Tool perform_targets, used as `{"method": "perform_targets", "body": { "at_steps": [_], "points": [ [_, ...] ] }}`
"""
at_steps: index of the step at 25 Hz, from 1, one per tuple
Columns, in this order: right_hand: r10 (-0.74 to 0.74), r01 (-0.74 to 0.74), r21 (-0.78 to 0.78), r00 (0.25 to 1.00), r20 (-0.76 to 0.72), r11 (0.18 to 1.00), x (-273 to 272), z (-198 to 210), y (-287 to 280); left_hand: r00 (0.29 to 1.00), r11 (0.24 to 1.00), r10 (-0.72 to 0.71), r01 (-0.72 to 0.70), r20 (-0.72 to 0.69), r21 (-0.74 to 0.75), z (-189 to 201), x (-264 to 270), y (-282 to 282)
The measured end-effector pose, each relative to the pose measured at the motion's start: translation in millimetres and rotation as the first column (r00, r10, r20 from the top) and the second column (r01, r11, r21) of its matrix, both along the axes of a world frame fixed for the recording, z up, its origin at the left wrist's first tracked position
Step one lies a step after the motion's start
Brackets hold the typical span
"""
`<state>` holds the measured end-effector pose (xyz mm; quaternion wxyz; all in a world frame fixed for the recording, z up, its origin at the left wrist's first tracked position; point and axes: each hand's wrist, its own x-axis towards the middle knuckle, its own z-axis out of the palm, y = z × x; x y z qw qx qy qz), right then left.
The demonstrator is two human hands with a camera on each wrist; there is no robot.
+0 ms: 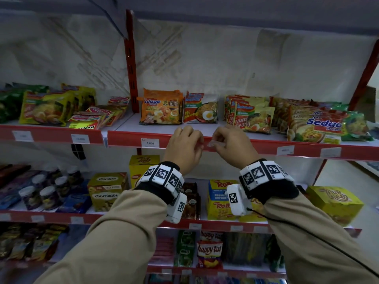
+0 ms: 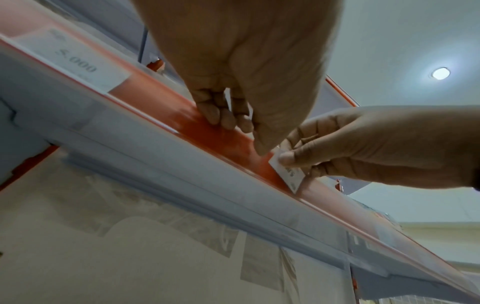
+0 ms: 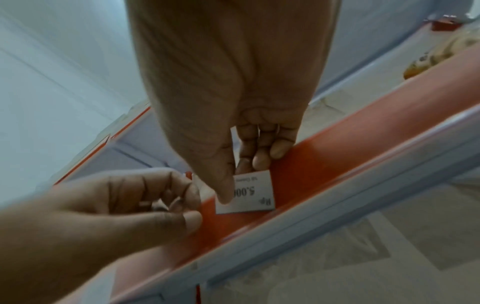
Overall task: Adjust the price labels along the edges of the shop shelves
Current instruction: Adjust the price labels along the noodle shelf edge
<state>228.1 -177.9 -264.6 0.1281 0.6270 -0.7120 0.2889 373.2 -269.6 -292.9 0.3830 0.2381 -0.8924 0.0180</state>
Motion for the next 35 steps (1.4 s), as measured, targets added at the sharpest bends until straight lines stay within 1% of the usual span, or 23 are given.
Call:
{"method": "perform_targets", "body": {
  "at_steps": [2,3,4,5,6,8,9,10,12,15,16,17,18,19,20,21,23,24,26,28,29,32,35],
  "points": [
    [0.062,-0.038,-0.113,0.974,0.217,0.993,-4.2,2.2,1.7,1.0,1.0,-0.001,0.002,-0.03,0.026,-0.7,-1.7,-2.1],
    [0.104,-0.046,-0.181,0.94,0.325,0.982,-4.5,2.4,2.9,0.999,0.999,0.002,0.0,-0.041,0.033,-0.9,-2.5,-3.1],
    [0.159,-0.053,-0.248,0.889,0.429,0.967,-4.2,1.9,3.8,0.999,0.999,0.007,-0.005,-0.051,0.038,-1.4,-3.3,-4.0],
    [0.219,-0.057,-0.304,0.818,0.532,0.951,-2.4,0.6,4.7,0.998,0.999,0.011,-0.008,-0.066,0.046,-2.0,-4.0,-4.5],
    [0.278,-0.056,-0.35,0.727,0.628,0.935,-0.5,-1.6,5.0,0.996,0.998,0.01,-0.005,-0.088,0.063,-2.3,-4.3,-4.5],
    [0.344,-0.043,-0.383,0.539,0.769,0.923,4.6,-6.3,4.0,0.988,0.994,-0.004,0.022,-0.158,0.111,-1.8,-5.1,-3.2],
    [0.348,-0.04,-0.378,0.487,0.801,0.925,6.1,-8.0,2.6,0.981,0.991,-0.014,0.039,-0.192,0.129,-1.2,-5.5,-2.7],
    [0.344,-0.041,-0.37,0.475,0.81,0.928,7.2,-9.3,0.8,0.976,0.99,-0.022,0.052,-0.215,0.133,-1.0,-5.6,-2.3],
    [0.335,-0.064,-0.353,0.505,0.795,0.934,10.5,-9.2,-0.7,0.976,0.992,-0.03,0.056,-0.216,0.117,-1.3,-5.0,-2.5],
    [0.367,-0.136,-0.346,0.491,0.79,0.928,13.7,-10.0,-0.5,0.987,0.994,-0.004,0.022,-0.159,0.109,-1.7,-5.9,-5.8],
    [0.367,-0.14,-0.348,0.532,0.763,0.927,14.4,-10.3,0.7,0.989,0.994,0.002,0.014,-0.147,0.108,-1.8,-6.2,-6.2],
    [0.339,-0.125,-0.34,0.634,0.695,0.932,12.9,-10.3,2.0,0.99,0.994,0.004,0.011,-0.14,0.107,-1.5,-6.3,-6.0],
    [0.287,-0.104,-0.325,0.756,0.588,0.94,9.5,-10.3,2.7,0.991,0.994,0.002,0.014,-0.136,0.11,-1.1,-5.8,-5.7],
    [0.227,-0.084,-0.306,0.853,0.469,0.948,6.0,-9.9,3.3,0.991,0.993,-0.005,0.021,-0.134,0.113,-0.6,-4.5,-5.4],
    [0.18,-0.068,-0.291,0.907,0.381,0.954,3.4,-9.1,3.4,0.991,0.993,-0.018,0.033,-0.13,0.113,-0.1,-2.6,-5.4],
    [0.153,-0.051,-0.284,0.925,0.348,0.957,1.3,-7.7,2.9,0.992,0.992,-0.036,0.049,-0.12,0.113,0.7,-0.5,-5.5],
    [0.161,-0.021,-0.323,0.896,0.414,0.946,0.2,-4.9,0.1,0.997,0.992,-0.057,0.063,-0.06,0.11,5.0,3.9,-6.1],
    [0.177,-0.008,-0.356,0.879,0.443,0.934,0.9,-3.4,-2.0,0.999,0.994,-0.046,0.047,-0.013,0.097,8.1,5.6,-6.4],
    [0.178,-0.008,-0.382,0.893,0.412,0.924,2.4,-1.9,-7.5,0.997,0.999,0.018,-0.022,0.07,0.049,13.8,8.3,-6.6],
    [0.143,-0.022,-0.32,0.921,0.362,0.947,4.3,-2.1,-11.6,0.993,0.997,0.07,-0.074,0.095,0.031,17.1,11.9,-6.8],
    [0.128,-0.031,-0.278,0.931,0.341,0.96,5.1,-3.2,-12.3,0.994,0.996,0.068,-0.072,0.086,0.051,17.8,14.2,-7.1],
    [0.093,-0.045,-0.184,0.961,0.261,0.982,6.9,-6.3,-11.1,0.999,0.988,-0.009,0.002,0.051,0.153,18.7,19.5,-8.6],
    [0.086,-0.052,-0.156,0.972,0.22,0.986,8.8,-6.4,-9.2,0.996,0.987,-0.053,0.042,0.067,0.158,17.7,20.6,-7.3]
  ]
}}
